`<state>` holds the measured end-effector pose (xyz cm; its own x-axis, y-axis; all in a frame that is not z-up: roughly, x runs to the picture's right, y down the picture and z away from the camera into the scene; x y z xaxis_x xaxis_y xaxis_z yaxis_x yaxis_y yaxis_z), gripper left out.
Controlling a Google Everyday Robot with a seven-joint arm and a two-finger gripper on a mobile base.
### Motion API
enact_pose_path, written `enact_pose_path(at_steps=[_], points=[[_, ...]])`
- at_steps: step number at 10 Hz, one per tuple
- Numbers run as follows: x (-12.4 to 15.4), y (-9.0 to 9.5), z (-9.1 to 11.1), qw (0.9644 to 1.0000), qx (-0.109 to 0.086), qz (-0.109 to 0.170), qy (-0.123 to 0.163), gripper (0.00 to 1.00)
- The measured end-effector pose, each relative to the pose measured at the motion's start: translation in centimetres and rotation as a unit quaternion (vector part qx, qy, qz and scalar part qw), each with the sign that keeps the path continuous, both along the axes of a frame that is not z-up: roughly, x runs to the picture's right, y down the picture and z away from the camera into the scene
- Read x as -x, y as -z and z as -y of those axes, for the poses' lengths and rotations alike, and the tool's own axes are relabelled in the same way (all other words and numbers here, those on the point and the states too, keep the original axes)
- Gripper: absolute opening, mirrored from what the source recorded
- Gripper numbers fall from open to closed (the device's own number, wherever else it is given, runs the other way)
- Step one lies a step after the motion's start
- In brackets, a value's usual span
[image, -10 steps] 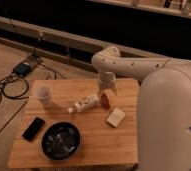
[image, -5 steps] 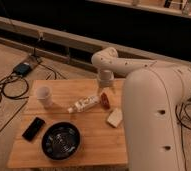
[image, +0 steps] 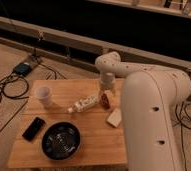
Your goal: Place the pepper in the ceramic cup
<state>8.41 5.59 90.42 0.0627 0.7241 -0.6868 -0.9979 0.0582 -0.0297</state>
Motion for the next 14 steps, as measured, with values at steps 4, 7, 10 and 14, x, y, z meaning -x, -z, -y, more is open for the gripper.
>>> enact_pose_path(at_steps=[4, 7, 10, 14], points=[[0.5, -1.0, -1.5, 0.9999, 0.011, 0.011, -0.003, 0.65], [0.7, -1.8, -2.5, 0.9997, 0.019, 0.015, -0.004, 0.65], [1.0, -2.7, -3.6, 0.9994, 0.027, 0.02, -0.005, 0.65], [1.3, -3.5, -4.5, 0.9991, 0.033, 0.025, -0.007, 0.65]])
